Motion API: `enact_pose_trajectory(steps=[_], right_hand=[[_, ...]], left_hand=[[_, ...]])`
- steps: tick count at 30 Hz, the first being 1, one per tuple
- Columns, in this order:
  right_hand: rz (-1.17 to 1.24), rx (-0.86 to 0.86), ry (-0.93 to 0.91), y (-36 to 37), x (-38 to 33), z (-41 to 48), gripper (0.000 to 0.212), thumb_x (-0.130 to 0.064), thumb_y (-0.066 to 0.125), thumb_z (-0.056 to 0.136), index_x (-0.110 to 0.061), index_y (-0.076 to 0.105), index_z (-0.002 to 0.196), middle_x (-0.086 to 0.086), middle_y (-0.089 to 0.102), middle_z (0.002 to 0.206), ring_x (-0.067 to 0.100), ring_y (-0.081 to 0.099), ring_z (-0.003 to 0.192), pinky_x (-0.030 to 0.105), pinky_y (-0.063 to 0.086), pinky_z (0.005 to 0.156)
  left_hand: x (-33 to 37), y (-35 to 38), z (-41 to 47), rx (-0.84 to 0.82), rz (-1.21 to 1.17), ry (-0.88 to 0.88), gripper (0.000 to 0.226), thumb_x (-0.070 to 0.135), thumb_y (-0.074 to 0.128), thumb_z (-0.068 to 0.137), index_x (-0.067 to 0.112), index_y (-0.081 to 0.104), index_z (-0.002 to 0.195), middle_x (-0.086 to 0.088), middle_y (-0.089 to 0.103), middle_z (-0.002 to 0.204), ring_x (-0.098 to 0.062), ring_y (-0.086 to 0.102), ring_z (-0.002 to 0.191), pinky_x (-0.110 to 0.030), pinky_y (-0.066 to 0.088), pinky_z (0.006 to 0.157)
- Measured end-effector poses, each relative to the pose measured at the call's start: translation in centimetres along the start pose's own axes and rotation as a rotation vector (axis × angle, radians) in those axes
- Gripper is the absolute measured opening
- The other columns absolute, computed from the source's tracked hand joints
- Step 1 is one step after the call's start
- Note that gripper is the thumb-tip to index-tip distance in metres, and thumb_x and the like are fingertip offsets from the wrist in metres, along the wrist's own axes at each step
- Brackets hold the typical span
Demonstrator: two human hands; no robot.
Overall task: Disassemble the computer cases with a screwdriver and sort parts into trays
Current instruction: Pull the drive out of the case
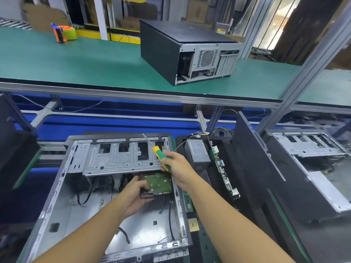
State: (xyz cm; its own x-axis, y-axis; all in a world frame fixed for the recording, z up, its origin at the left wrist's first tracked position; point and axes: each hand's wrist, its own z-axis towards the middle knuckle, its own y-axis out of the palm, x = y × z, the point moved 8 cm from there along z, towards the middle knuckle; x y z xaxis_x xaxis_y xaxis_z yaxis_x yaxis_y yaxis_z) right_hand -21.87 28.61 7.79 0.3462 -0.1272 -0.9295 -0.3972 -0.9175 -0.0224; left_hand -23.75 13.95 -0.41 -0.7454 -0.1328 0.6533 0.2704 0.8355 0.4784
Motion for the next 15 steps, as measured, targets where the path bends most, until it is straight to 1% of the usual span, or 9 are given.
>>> enact_pose_trajectory(steps=[3, 5, 6, 8, 9, 11, 13, 14, 15], right_hand=[[0.045, -0.023, -0.008, -0.1, -0.1, 0.0, 0.025, -0.006, 0.055, 0.098, -0.010, 0.059, 0.122, 0.009, 0.058, 0.091, 0.020, 0.056, 0.078, 0.037, 0.049, 0.087], [0.082, -0.042, -0.013, -0.1, 0.0, 0.2, 0.019, -0.004, 0.056, 0.097, -0.013, 0.062, 0.112, 0.009, 0.058, 0.090, 0.019, 0.055, 0.077, 0.037, 0.050, 0.085], [0.104, -0.049, -0.014, -0.1, 0.1, 0.2, 0.021, -0.003, 0.056, 0.097, -0.012, 0.062, 0.114, 0.008, 0.059, 0.092, 0.018, 0.056, 0.076, 0.036, 0.051, 0.083], [0.185, -0.049, -0.003, -0.3, 0.2, 0.4, 0.031, 0.001, 0.056, 0.095, -0.003, 0.059, 0.126, 0.011, 0.062, 0.097, 0.018, 0.059, 0.075, 0.032, 0.053, 0.075], [0.241, -0.043, 0.008, -0.4, 0.2, 0.5, 0.034, 0.004, 0.056, 0.095, 0.000, 0.057, 0.128, 0.013, 0.063, 0.100, 0.019, 0.062, 0.073, 0.031, 0.054, 0.071], [0.338, -0.043, 0.025, -0.6, -0.1, 0.5, 0.036, 0.009, 0.055, 0.093, -0.004, 0.057, 0.126, 0.018, 0.067, 0.100, 0.022, 0.068, 0.072, 0.033, 0.056, 0.069], [0.319, -0.060, 0.043, -0.7, -0.4, 0.5, 0.038, 0.011, 0.052, 0.090, -0.013, 0.056, 0.121, 0.019, 0.073, 0.089, 0.028, 0.068, 0.078, 0.038, 0.055, 0.074], [0.272, -0.075, 0.047, -0.5, -0.6, 0.4, 0.038, 0.011, 0.050, 0.089, -0.013, 0.057, 0.119, 0.018, 0.073, 0.086, 0.029, 0.067, 0.078, 0.039, 0.055, 0.074], [0.216, -0.086, 0.043, -0.4, -0.9, 0.3, 0.038, 0.010, 0.048, 0.088, -0.011, 0.059, 0.117, 0.017, 0.070, 0.086, 0.027, 0.066, 0.074, 0.038, 0.056, 0.070]], left_hand=[[-0.3, -0.2, -1.1, -0.040, -0.001, -0.035, 0.045, -0.015, 0.039, 0.076, 0.009, 0.055, 0.110, -0.018, 0.070, 0.094, -0.033, 0.071, 0.071, -0.044, 0.057, 0.065], [-0.4, -0.9, -1.9, -0.071, 0.029, -0.065, 0.052, -0.014, 0.037, 0.073, 0.010, 0.057, 0.115, -0.019, 0.071, 0.096, -0.033, 0.070, 0.073, -0.043, 0.056, 0.066], [-0.4, -1.5, -2.5, -0.082, 0.070, -0.085, 0.056, -0.014, 0.037, 0.071, 0.010, 0.058, 0.118, -0.019, 0.071, 0.098, -0.033, 0.070, 0.074, -0.044, 0.055, 0.067], [-0.2, -3.1, -3.6, -0.088, 0.182, -0.133, 0.065, -0.011, 0.043, 0.063, 0.011, 0.059, 0.123, -0.019, 0.067, 0.094, -0.028, 0.066, 0.068, -0.043, 0.055, 0.065], [0.0, -4.2, -4.2, -0.081, 0.264, -0.158, 0.072, -0.009, 0.047, 0.058, 0.013, 0.059, 0.126, -0.017, 0.062, 0.089, -0.023, 0.061, 0.062, -0.039, 0.053, 0.060], [0.9, -6.3, -5.5, -0.061, 0.469, -0.200, 0.088, -0.005, 0.053, 0.052, 0.023, 0.052, 0.135, -0.012, 0.053, 0.084, -0.016, 0.048, 0.054, -0.031, 0.046, 0.049], [2.1, -7.8, -6.5, -0.065, 0.645, -0.196, 0.094, -0.001, 0.056, 0.052, 0.029, 0.045, 0.140, -0.006, 0.057, 0.081, -0.014, 0.045, 0.055, -0.028, 0.042, 0.047], [2.9, -8.1, -7.0, -0.073, 0.695, -0.173, 0.094, 0.000, 0.056, 0.051, 0.029, 0.047, 0.140, -0.005, 0.063, 0.087, -0.014, 0.046, 0.058, -0.027, 0.040, 0.046], [3.6, -8.2, -7.5, -0.081, 0.709, -0.146, 0.094, 0.001, 0.055, 0.050, 0.029, 0.051, 0.139, -0.005, 0.067, 0.099, -0.014, 0.048, 0.062, -0.026, 0.038, 0.046]])
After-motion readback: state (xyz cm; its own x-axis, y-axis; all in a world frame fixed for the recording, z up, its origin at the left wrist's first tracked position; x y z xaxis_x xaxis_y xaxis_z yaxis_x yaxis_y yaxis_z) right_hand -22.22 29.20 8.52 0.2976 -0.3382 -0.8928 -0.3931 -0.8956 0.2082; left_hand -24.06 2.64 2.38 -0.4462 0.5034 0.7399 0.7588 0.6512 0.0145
